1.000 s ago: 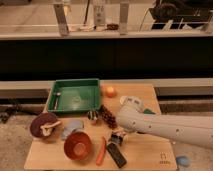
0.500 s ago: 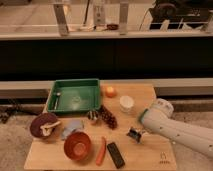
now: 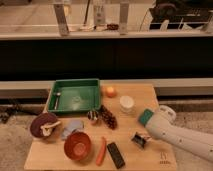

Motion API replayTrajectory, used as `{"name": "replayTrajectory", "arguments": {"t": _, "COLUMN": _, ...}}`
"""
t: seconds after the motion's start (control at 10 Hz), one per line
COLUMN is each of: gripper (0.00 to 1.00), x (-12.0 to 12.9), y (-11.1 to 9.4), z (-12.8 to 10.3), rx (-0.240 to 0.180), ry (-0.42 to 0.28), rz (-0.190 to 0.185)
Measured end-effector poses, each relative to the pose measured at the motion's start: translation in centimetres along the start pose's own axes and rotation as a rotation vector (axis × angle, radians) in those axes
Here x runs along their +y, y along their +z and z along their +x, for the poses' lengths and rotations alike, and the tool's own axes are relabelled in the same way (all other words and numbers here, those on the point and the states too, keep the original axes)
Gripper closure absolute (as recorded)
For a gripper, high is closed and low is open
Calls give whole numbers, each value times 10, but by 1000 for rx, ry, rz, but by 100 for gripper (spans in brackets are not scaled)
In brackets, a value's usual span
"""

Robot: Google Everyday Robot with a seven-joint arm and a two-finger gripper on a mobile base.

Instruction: Wipe table surface with brush

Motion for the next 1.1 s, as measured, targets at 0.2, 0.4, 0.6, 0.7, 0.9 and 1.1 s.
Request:
{"name": "replayTrajectory", "arguments": {"t": 0.2, "gripper": 100, "x": 12, "y": 0, "z": 6, "rx": 5, "ry": -2, "rz": 11}}
{"name": "replayTrajectory", "arguments": {"t": 0.4, "gripper": 100, "x": 18, "y": -16, "z": 22, "rx": 40, "ry": 14, "rz": 21}}
{"name": "replayTrajectory", "arguments": {"t": 0.6, "gripper": 100, "x": 14, "y": -26, "z": 29, "rx": 65, "ry": 27, "rz": 28}}
{"name": "replayTrajectory", "arguments": {"t": 0.7, "gripper": 100, "x": 8, "y": -30, "z": 34, "rx": 77, "ry": 40, "rz": 30}}
{"name": "replayTrajectory", "arguments": {"t": 0.9, "gripper": 100, "x": -9, "y": -30, "z": 40, "rx": 83, "ry": 51, "rz": 31}}
{"name": "replayTrajectory", "arguments": {"t": 1.1, "gripper": 100, "x": -35, "y": -25, "z": 36, "rx": 73, "ry": 45, "rz": 42}}
